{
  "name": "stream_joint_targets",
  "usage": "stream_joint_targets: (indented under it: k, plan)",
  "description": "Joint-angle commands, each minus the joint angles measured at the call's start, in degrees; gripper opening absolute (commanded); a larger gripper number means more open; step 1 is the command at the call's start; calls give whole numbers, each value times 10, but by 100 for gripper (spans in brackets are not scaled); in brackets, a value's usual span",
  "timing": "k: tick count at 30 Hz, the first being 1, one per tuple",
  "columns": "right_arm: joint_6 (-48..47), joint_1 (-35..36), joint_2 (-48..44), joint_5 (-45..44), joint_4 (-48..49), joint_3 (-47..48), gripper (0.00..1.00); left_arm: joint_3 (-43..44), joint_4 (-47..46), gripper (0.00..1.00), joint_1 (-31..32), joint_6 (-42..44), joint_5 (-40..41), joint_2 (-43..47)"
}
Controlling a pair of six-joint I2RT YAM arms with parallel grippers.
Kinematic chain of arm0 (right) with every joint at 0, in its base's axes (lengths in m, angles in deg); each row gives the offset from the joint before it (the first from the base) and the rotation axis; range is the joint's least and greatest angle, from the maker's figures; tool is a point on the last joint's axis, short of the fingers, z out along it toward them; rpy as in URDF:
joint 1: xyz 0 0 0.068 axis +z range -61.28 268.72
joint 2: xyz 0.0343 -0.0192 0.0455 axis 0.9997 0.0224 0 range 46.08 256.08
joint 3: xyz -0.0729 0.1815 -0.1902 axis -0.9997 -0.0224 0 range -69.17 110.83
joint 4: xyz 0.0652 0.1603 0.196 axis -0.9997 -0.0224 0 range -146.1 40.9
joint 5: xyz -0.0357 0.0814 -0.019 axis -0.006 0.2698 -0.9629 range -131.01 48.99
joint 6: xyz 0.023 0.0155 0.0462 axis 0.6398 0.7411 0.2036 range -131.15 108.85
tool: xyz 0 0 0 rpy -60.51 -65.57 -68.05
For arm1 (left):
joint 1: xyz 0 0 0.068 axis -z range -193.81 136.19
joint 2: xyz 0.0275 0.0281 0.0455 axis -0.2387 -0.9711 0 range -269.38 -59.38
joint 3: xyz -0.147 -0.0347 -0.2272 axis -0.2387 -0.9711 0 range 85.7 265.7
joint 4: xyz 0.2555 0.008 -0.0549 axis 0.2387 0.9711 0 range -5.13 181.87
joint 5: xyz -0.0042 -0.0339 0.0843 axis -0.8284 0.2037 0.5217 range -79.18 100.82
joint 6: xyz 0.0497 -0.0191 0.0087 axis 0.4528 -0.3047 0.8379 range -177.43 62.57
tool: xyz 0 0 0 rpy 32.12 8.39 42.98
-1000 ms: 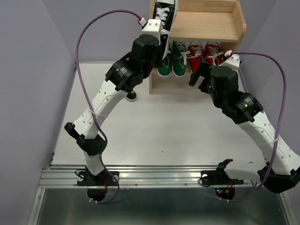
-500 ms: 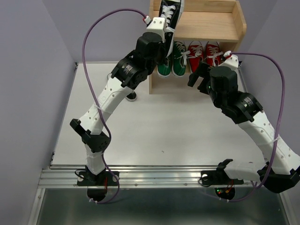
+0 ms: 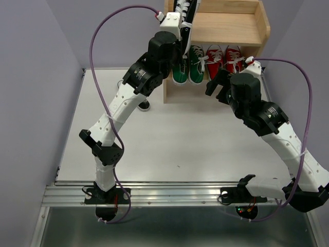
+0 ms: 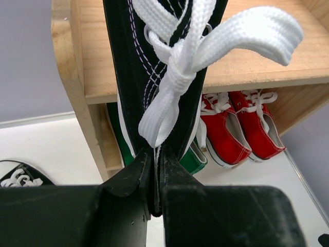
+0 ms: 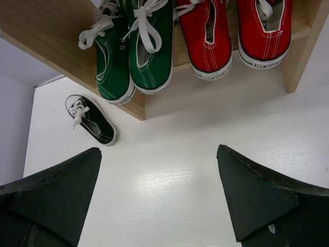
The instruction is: Place and organize the shoes onto the shoe shelf
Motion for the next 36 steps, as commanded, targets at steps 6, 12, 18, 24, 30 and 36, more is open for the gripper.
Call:
stream_joint_targets:
  k: [6,12,18,24,30,36]
  plan:
    - [16,0,-21,8,6,-3,100,44,-112,0,-3,25,42,5]
    - [19,0,-20,13,7,-4,100,43,-113,0,-4,29,60,1]
    - [22,0,-23,16,8,-8,100,44,-114,0,-6,26,64,-8]
    - [23,0,-27,16,8,-12,100,44,-112,0,-11,16,65,-12]
    - [23,0,-29,17,7,-12,100,45,-112,6,-15,11,57,-14]
    - [23,0,-32,19,8,-15,100,49,-118,24,-15,9,49,-15]
